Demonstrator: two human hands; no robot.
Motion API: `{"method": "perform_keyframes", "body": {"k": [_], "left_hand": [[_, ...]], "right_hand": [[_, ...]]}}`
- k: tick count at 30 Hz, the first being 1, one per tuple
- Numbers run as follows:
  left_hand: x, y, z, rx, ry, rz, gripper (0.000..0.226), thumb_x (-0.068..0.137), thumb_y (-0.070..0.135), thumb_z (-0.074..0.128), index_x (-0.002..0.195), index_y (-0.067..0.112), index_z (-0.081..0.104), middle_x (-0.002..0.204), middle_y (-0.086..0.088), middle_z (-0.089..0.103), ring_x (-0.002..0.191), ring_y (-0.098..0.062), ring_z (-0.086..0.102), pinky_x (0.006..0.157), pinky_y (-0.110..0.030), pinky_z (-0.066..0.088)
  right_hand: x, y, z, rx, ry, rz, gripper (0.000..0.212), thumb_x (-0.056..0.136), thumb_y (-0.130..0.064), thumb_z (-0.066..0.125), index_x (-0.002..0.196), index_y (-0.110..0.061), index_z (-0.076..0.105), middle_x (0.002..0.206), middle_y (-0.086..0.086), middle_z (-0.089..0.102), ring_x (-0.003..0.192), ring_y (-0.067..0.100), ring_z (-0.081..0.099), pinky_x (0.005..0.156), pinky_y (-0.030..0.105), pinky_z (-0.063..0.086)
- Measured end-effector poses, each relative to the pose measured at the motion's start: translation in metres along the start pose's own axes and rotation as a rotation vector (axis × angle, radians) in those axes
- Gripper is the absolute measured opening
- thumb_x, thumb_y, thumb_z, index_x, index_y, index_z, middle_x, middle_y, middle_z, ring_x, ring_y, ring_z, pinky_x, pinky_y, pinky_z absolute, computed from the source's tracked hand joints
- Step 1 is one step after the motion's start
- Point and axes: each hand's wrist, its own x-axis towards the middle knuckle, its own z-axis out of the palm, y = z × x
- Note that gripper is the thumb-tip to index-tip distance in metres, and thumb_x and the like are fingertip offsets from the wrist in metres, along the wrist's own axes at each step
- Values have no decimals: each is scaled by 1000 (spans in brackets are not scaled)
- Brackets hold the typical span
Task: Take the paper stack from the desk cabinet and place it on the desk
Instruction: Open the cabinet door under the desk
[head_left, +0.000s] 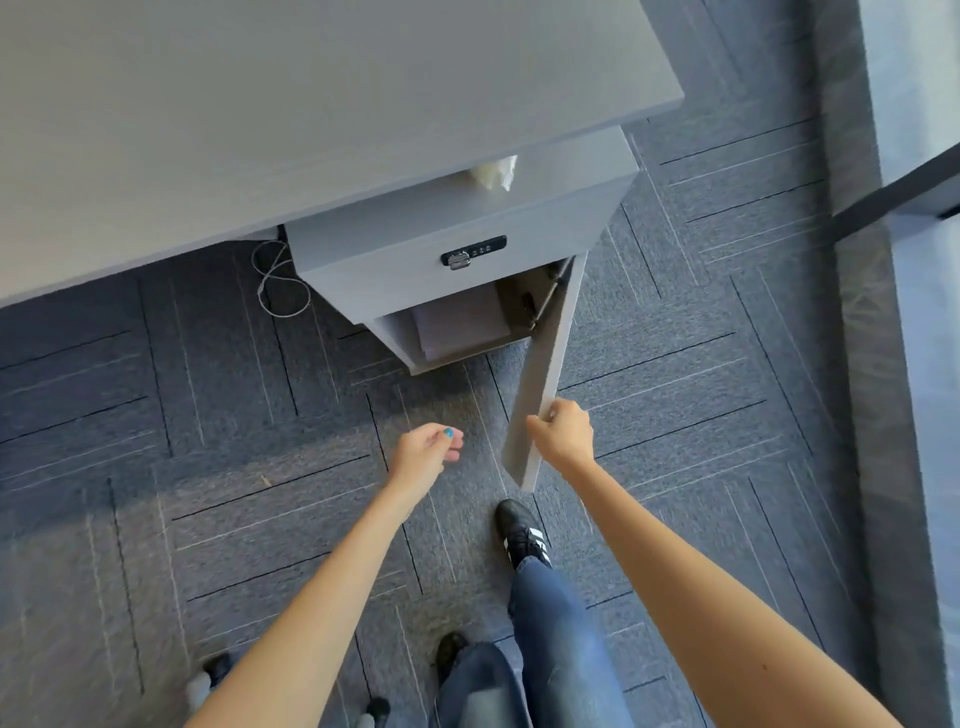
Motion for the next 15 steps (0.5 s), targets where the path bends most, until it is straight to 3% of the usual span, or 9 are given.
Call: {"method": "perform_keyframes", "body": {"k": [4, 9, 12, 14, 15], "left_hand": [[-5, 5, 19, 46, -58, 14, 30, 101, 16, 39, 113, 7, 66, 109, -4, 67, 96, -19, 64, 74, -23, 47], [-4, 10, 41, 100, -83, 42, 29, 100, 17, 41, 111, 9, 67, 110, -5, 70, 94, -19, 65, 77, -26, 48], [-5, 12, 53, 127, -101, 50, 30, 100, 16, 41, 112, 6, 66, 111, -7, 69, 94, -19, 64, 73, -24, 47], [-7, 13, 62, 149, -115, 58, 30, 100, 15, 41, 112, 5, 66, 112, -9, 69, 93, -19, 64, 73, -24, 47], [-8, 14, 65, 160, -122, 58, 30, 101, 16, 40, 113, 5, 66, 112, -9, 69, 93, -19, 64, 75, -26, 47]], "right_hand": [[-5, 32, -22, -103, 107, -18, 25, 84, -12, 48, 61, -11, 40, 80, 15, 57, 74, 33, 55, 64, 35, 41], [-6, 54, -36, -157, 259, -55, 14, 89, -16, 47, 80, -6, 53, 93, 21, 66, 80, 36, 61, 63, 34, 38], [-11, 64, -39, -208, 368, -131, 15, 92, -10, 45, 105, -5, 52, 100, 17, 67, 88, 38, 63, 62, 36, 39], [-16, 73, -37, -255, 410, -267, 32, 87, 0, 49, 118, -7, 47, 116, 12, 62, 99, 33, 60, 66, 39, 48], [-17, 78, -34, -303, 415, -335, 45, 82, 6, 52, 125, -6, 45, 126, 12, 56, 109, 31, 57, 77, 40, 52]]}}
